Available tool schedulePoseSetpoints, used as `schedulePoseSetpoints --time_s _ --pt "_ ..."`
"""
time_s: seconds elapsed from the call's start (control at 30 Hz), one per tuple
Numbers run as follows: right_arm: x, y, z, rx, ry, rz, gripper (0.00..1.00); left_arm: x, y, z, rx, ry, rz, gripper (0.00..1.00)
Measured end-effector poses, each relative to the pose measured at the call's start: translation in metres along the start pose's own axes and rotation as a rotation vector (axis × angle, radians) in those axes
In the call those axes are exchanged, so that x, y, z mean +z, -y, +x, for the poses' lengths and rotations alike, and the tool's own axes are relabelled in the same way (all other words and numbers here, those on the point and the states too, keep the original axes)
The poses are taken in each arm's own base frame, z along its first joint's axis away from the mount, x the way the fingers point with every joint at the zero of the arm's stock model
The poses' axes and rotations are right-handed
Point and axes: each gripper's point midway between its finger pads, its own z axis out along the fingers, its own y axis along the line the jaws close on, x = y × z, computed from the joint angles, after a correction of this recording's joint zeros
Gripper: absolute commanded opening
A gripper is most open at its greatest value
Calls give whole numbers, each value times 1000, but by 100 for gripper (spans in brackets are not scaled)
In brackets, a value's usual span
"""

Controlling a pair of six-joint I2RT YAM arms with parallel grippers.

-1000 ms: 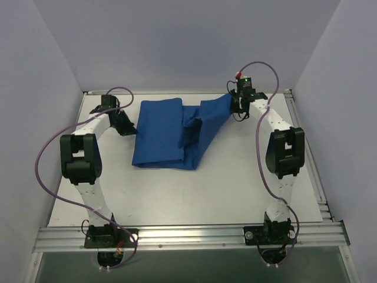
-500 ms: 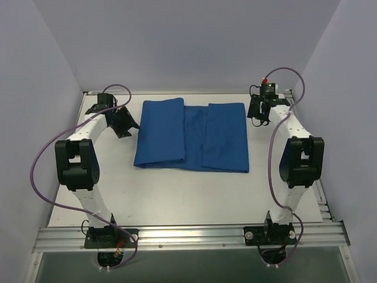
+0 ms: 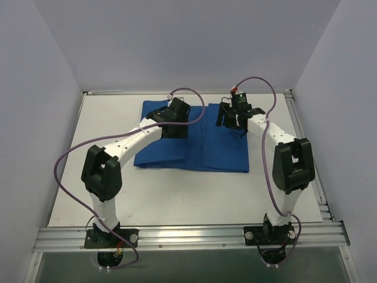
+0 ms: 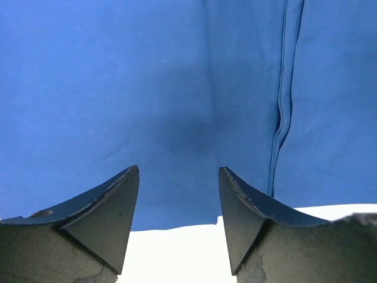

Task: Open and lay out the surgical kit
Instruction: Open the surgical kit at the center of the board.

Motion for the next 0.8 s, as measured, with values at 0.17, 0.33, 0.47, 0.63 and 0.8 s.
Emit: schedulePoseSetpoints --time_s 0.17,0.33,0.47,0.63,0.8 --pt "7 18 27 31 -45 53 63 19 16 18 102 -6 -123 65" --pt "0 37 47 51 -68 84 63 46 17 35 192 -19 -265 65" --pt "-10 48 39 74 -33 89 63 58 15 50 243 -49 -325 65" --pt "-17 53 26 85 14 84 63 60 10 53 253 -54 -359 45" --pt "-15 52 30 81 7 77 63 58 13 50 246 -43 -357 30"
